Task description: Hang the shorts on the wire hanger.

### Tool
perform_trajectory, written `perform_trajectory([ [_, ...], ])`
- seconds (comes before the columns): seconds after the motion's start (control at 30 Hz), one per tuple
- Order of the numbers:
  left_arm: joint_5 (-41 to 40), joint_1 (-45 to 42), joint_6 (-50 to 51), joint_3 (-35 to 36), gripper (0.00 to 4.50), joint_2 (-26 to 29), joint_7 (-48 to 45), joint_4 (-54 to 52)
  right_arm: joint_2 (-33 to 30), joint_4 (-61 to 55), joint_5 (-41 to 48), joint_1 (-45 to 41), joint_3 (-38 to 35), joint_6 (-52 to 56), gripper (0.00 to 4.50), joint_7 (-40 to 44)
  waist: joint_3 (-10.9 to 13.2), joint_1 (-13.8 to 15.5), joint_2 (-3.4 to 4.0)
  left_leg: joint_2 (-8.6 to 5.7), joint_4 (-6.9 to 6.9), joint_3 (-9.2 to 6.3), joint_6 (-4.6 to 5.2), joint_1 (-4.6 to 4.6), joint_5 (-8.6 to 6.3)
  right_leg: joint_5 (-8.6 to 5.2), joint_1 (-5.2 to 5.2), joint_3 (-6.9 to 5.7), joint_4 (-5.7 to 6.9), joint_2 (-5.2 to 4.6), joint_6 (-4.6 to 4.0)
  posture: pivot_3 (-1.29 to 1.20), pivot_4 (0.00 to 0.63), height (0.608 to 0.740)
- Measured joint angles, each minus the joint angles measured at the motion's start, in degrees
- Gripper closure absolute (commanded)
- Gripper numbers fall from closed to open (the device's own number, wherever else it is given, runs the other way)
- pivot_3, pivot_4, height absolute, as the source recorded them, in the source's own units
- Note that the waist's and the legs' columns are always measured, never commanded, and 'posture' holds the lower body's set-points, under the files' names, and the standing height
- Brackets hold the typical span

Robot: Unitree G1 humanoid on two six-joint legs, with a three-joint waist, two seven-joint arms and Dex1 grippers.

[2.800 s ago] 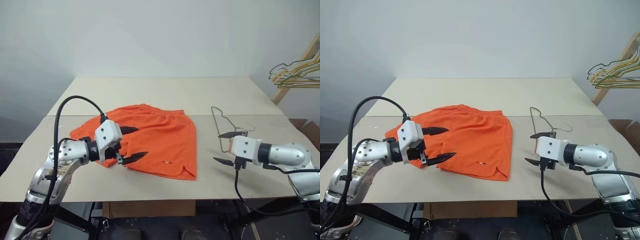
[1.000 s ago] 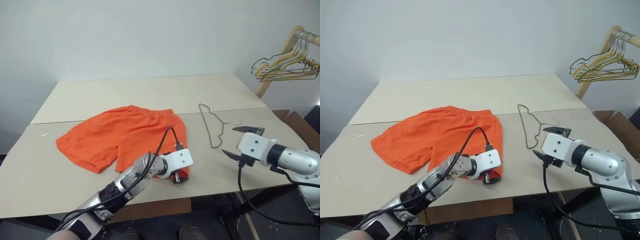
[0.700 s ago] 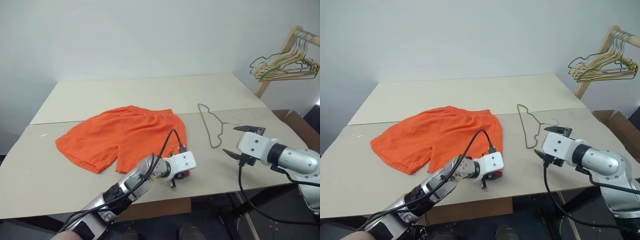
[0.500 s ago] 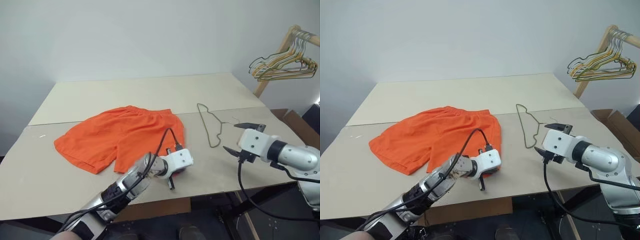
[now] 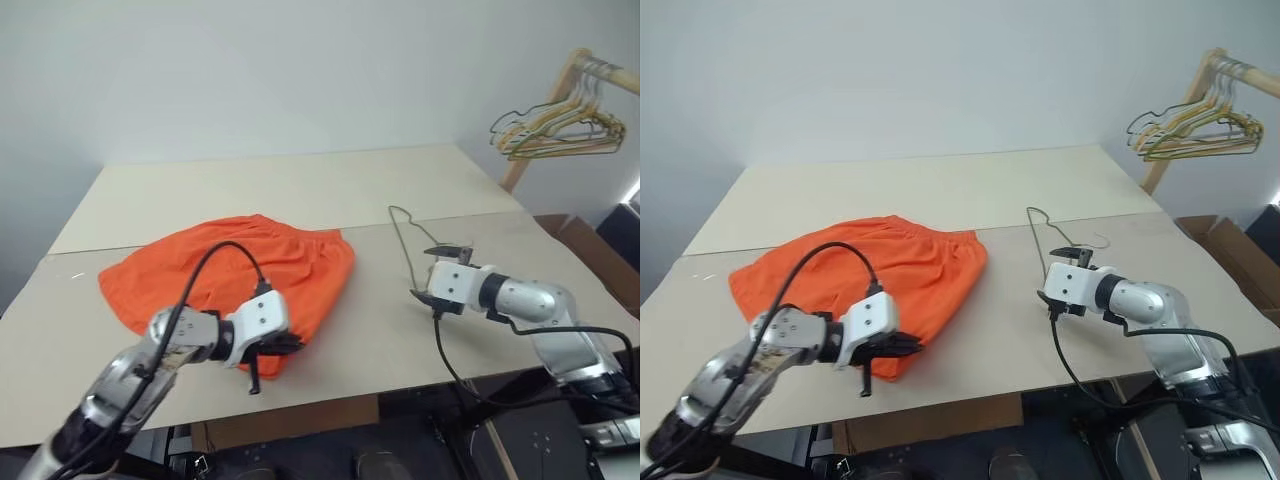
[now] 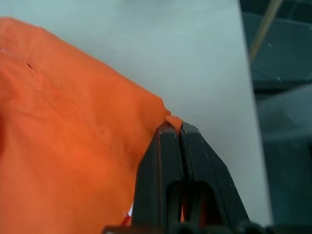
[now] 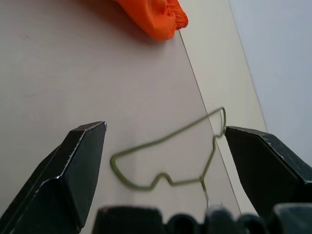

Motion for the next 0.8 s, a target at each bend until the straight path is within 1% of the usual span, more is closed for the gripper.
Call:
perform_trajectory([
  [0.2, -6.7, 9.7, -2.7, 11.7, 4.45, 5.6, -3.9, -5.4, 0.6, 8.9, -2.5, -5.3, 4.1, -12.3, 0.0, 0.1, 0.0, 1.4, -0.07, 0.04, 0.01, 0.04, 0.0, 0.05, 0.0, 0.01, 0.01, -0.01, 0.03, 0.01, -0.02, 0.0, 0.0, 0.74],
  [0.33, -8.4, 15.5, -5.5, 16.5, 4.45, 8.8, -6.6, -6.7, 3.3, 15.0, -4.8, -8.9, 7.8, -18.5, 0.0, 0.1, 0.0, 1.6, -0.07, 0.11, 0.01, 0.14, 0.0, 0.18, 0.0, 0.0, 0.04, 0.04, 0.15, 0.08, -0.1, 0.01, 0.0, 0.74],
  [0.47, -9.2, 17.4, -7.7, 19.4, 4.45, 9.9, -7.5, -6.7, 6.1, 22.5, -7.7, -14.2, 11.5, -25.0, 0.0, -0.4, 0.0, 1.9, -0.07, 0.17, 0.01, 0.16, 0.0, 0.18, 0.0, -0.01, 0.02, 0.04, 0.15, 0.1, -0.14, 0.02, 0.0, 0.74],
  [0.6, -9.8, 18.8, -9.3, 21.4, 4.45, 11.1, -8.3, -6.5, 11.4, 31.2, -9.9, -19.5, 13.8, -29.1, 0.0, -2.4, 0.0, 2.2, -0.08, 0.23, 0.0, 0.16, -0.01, 0.18, 0.0, 0.0, 0.01, 0.02, 0.17, 0.13, -0.19, 0.04, 0.0, 0.74],
  [0.8, -10.8, 19.3, -10.0, 21.9, 4.45, 11.7, -8.9, -6.6, 17.6, 46.0, -17.6, -28.8, 17.9, -32.6, 0.0, -12.7, 0.1, 2.3, -0.06, 0.26, -0.01, 0.12, -0.03, 0.18, 0.02, 0.02, -0.03, -0.01, 0.23, 0.15, -0.24, 0.06, 0.0, 0.74],
])
